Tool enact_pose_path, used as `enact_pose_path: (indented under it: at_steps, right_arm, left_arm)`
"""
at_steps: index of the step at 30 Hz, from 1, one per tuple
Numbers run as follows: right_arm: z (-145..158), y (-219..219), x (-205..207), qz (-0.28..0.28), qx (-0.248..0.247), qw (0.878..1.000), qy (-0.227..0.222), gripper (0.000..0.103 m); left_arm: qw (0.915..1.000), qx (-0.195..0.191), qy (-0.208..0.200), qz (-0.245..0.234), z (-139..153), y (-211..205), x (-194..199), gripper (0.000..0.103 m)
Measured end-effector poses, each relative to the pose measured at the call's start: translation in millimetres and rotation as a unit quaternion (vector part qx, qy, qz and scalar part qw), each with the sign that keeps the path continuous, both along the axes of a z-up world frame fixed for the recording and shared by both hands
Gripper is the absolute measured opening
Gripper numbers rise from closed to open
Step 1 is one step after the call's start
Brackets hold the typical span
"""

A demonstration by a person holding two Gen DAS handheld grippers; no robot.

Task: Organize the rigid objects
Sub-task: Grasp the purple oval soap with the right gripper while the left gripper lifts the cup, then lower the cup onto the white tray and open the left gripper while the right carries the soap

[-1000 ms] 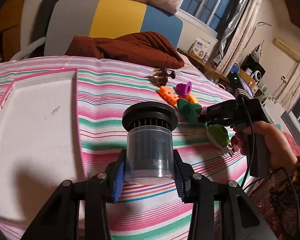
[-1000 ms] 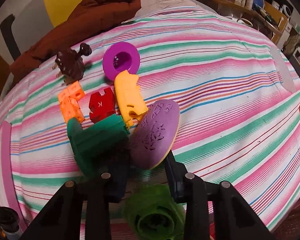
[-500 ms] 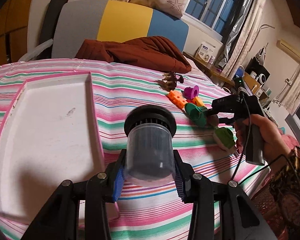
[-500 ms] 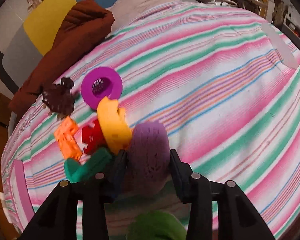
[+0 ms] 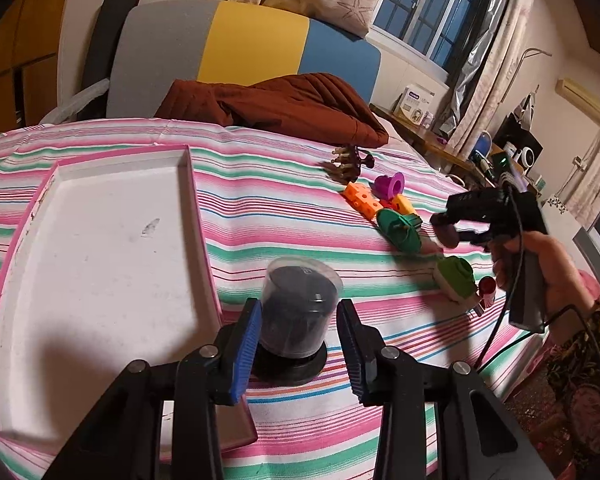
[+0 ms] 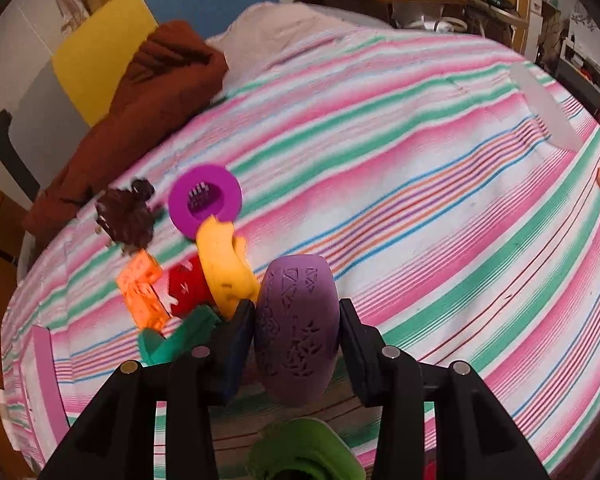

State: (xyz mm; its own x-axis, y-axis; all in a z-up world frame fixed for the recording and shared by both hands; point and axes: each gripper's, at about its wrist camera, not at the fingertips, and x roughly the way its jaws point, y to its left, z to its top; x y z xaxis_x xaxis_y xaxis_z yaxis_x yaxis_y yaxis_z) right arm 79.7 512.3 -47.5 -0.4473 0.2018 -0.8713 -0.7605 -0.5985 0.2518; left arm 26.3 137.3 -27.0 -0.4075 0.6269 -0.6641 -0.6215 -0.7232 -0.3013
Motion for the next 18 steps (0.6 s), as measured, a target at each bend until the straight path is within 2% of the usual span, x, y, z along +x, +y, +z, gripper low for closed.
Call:
enact_pose_path:
  at_steps: [3, 8, 13, 18]
  right_arm:
    - [8.1, -1.8, 1.7, -0.001, 0.013, 1.0, 0.012, 0.042]
    - [7.2, -0.1, -14.6, 0.009, 0.014, 1.0, 0.021, 0.042]
    - [11.6, -9.7, -12.8, 0.024, 0.016, 0.999, 0.023, 0.042]
    - [17.8, -16.3, -16.9, 0.035, 0.026, 0.998, 0.036, 0.042]
  left_arm:
    - [0.9999, -0.012, 0.005, -0.004, -0.7, 6.0, -0.2, 0.04]
    - [0.9989, -0.046, 0.01, -0.007, -8.6, 21.0, -2.3, 0.047]
    - [0.9989, -0.046, 0.011, -0.004, -12.0, 23.6, -4.0, 0.046]
    - [0.9994, -0.025, 0.024, -0.002, -0.5, 17.6, 0.3, 0.046]
